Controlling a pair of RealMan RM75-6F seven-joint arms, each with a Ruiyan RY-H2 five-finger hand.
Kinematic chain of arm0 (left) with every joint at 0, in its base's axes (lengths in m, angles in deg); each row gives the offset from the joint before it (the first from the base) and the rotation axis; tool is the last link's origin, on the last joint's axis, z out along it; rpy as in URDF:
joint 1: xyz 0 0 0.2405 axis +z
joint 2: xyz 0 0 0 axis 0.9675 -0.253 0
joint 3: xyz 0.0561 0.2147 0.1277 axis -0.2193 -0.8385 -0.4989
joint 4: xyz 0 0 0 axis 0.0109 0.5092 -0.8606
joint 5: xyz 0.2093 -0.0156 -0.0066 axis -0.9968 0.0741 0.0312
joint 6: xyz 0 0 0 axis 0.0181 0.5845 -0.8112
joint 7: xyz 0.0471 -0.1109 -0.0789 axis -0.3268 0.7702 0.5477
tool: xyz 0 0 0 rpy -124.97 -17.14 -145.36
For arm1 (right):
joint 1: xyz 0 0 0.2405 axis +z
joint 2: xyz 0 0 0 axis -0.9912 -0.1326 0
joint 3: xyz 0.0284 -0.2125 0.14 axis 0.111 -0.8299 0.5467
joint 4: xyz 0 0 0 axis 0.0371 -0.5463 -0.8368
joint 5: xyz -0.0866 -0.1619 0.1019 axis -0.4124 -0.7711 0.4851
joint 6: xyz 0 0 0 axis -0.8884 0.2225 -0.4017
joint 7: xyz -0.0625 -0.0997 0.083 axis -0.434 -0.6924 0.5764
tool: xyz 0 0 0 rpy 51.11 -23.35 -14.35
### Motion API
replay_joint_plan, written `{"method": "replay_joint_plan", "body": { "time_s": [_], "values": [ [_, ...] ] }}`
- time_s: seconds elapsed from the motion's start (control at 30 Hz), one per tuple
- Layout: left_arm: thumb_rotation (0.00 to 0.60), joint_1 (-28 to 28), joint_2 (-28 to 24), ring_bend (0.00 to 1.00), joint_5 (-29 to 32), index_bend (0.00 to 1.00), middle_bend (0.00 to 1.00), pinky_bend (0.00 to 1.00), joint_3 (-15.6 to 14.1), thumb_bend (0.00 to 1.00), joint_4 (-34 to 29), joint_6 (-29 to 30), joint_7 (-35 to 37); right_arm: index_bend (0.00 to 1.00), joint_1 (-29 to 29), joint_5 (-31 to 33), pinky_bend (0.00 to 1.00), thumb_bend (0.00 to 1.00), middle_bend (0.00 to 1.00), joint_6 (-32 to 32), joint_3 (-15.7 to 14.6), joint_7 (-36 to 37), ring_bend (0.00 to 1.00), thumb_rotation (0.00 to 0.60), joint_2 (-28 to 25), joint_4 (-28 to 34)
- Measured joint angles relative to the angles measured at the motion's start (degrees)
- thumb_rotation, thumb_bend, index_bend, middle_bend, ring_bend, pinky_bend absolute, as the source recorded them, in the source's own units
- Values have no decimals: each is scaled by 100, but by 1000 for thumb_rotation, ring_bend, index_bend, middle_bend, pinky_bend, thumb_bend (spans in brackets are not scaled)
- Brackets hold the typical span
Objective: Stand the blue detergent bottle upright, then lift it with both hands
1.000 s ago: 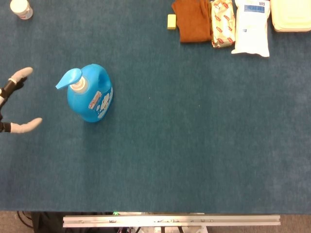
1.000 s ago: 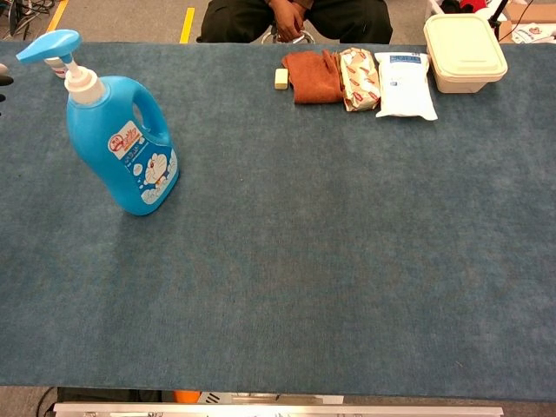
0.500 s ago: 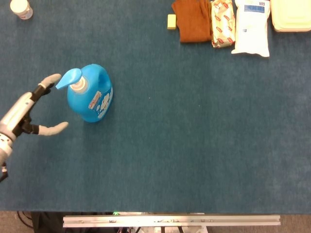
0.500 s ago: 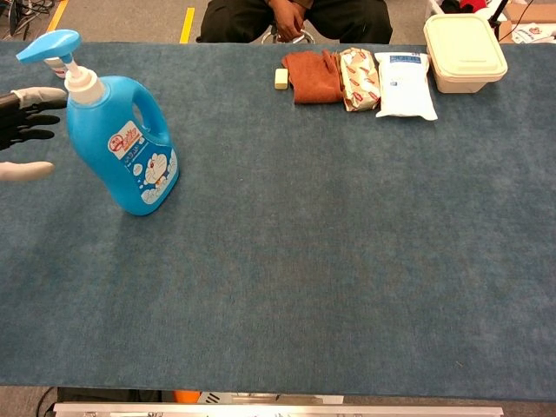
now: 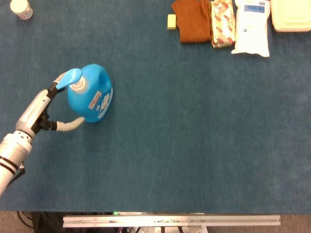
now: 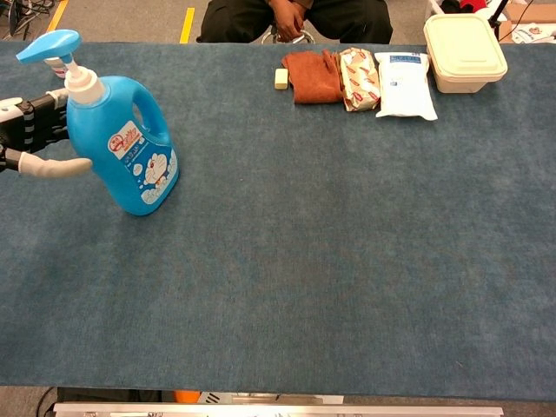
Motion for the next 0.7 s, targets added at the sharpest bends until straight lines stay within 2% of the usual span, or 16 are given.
{"method": "replay_joint_plan", "body": {
  "time_s": [0.3, 0.7],
  "values": [
    [600, 46, 417, 0, 432, 0, 0, 46, 313, 246, -25, -94, -477, 248, -36, 11, 146, 183, 278, -18, -12, 99, 114, 600, 17, -94],
    [600, 93, 845, 0, 508, 0, 0, 49, 534, 246, -46, -159, -815, 248, -71, 25, 146, 183, 277, -47, -12, 149, 114, 600, 15, -132]
  ]
}}
